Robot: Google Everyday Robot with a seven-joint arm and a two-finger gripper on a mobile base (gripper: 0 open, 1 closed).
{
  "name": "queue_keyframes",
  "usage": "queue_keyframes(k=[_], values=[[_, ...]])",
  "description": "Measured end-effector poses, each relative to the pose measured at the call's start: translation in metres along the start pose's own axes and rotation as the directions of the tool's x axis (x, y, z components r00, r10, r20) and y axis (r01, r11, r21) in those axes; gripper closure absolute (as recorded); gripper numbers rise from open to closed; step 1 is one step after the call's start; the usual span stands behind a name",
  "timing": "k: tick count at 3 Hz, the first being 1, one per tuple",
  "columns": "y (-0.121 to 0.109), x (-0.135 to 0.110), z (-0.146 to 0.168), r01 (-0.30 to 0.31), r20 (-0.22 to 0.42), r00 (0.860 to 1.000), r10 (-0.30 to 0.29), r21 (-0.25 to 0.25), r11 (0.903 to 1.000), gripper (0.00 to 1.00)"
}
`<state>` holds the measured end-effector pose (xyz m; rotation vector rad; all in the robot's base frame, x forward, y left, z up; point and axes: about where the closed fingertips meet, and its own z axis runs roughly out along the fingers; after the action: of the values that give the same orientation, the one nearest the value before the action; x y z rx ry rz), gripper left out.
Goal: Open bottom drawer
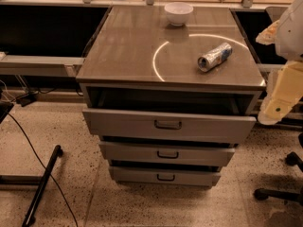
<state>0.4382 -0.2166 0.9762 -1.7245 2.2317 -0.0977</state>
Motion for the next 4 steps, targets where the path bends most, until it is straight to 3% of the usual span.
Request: queue_keyframes(k=[1, 2, 3, 4], values=[[-0.001, -0.001, 0.0, -0.001, 0.006, 1.0, 0.001, -0.002, 1.0, 0.0], [0.02, 0.005, 0.072, -0.032, 0.145, 0.988, 0.046, -0.099, 0.9946, 0.0], [0.068, 0.008, 0.186, -0.013, 0.353, 0.929, 0.109, -0.262, 0.965, 0.0], [0.078, 0.018, 0.218, -0.049, 0.444, 0.879, 0.174, -0.279, 0.9592, 0.0]])
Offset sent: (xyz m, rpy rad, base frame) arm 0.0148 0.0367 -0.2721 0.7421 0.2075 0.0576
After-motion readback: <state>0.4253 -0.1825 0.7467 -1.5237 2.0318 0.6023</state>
